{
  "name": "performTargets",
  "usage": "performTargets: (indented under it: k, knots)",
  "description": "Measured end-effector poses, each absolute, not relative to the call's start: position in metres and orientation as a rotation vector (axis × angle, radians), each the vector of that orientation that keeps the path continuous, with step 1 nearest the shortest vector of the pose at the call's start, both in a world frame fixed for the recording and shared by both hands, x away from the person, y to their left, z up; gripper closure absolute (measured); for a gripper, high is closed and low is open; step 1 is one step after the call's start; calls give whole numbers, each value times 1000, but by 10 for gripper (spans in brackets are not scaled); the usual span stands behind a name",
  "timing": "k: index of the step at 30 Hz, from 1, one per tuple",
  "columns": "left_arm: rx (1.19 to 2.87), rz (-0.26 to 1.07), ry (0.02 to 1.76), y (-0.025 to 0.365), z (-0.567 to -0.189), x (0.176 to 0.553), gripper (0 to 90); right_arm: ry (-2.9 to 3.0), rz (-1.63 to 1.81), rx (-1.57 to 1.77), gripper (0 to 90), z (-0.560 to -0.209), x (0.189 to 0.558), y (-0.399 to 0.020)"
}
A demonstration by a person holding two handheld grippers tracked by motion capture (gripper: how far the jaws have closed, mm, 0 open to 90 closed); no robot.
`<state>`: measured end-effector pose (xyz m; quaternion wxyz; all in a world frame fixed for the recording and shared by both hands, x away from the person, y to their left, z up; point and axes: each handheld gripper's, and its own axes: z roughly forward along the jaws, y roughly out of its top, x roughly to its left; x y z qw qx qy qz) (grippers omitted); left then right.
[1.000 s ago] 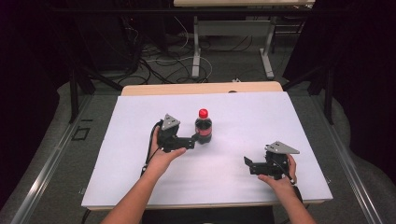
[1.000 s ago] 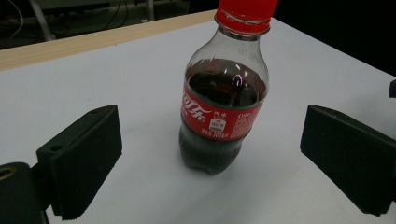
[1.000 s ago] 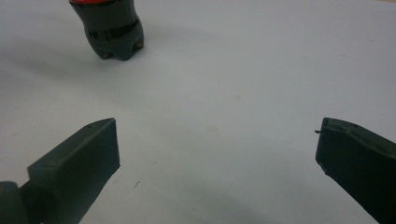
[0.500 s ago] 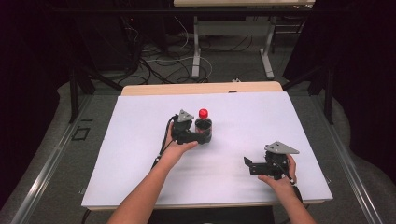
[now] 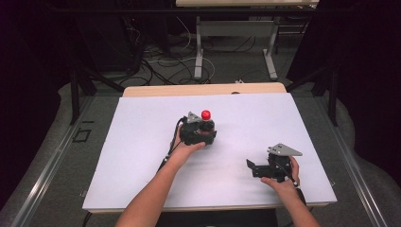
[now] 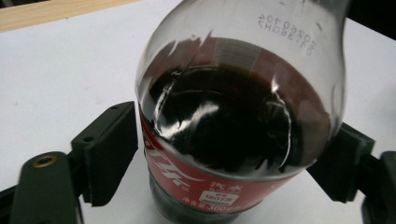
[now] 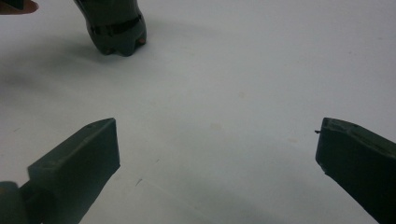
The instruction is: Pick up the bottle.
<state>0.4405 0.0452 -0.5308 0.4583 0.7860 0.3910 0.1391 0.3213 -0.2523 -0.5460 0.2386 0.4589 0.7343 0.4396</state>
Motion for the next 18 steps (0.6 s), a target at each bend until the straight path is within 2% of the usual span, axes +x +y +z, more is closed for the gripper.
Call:
performTargets:
  k: [4,18]
  knots:
    - [1938,342,948,45,-530,440,260,2011,1207,1257,0,-547,322,-252]
    - [1952,327,949,48,-527,439,277,2025,1206,1249,0,-547,322,-252]
